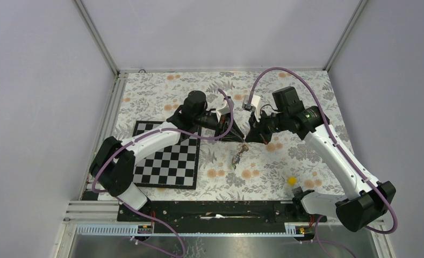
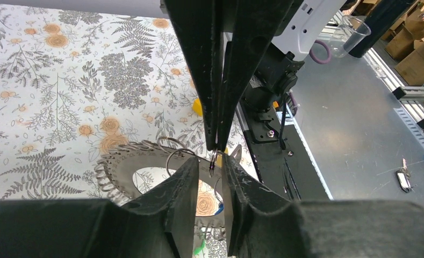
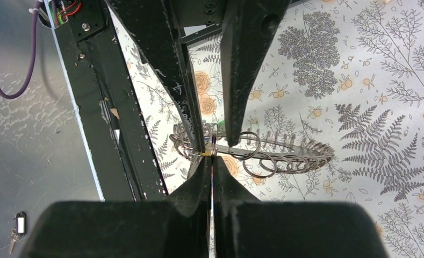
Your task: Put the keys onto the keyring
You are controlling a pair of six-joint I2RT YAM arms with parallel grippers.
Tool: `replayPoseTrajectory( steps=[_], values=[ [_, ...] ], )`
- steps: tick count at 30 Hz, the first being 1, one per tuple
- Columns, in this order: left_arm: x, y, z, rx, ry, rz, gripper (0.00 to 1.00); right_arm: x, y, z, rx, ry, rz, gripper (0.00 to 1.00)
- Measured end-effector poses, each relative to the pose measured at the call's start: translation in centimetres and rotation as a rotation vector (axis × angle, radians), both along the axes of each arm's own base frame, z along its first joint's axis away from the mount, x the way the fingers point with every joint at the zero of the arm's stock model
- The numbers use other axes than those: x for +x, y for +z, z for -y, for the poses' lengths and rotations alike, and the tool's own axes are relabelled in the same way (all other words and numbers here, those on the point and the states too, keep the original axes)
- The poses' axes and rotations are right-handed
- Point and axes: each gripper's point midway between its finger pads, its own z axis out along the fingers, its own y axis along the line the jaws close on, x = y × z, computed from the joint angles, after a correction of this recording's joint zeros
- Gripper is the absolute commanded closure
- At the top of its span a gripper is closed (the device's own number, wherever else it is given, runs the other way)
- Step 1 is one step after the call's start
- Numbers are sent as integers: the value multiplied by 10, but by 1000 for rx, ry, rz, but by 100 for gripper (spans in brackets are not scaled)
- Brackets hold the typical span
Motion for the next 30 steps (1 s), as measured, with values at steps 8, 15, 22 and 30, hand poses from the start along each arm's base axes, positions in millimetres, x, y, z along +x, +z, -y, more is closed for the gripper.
replayPoseTrajectory(
  steps=[8, 15, 22, 30],
  values=[
    [0, 4, 1, -4, -4, 14, 82, 1, -1, 1, -7, -5, 3, 100],
    [-2, 4, 1, -1, -16, 11, 100, 2, -1, 2, -12, -7, 7, 100],
    [-4, 5, 2, -8, -16, -12, 100, 2, -1, 2, -12, -8, 13, 88],
    [-13, 6, -1, -61, 3, -127, 100, 0, 6, 1, 30, -12, 64, 85]
  ],
)
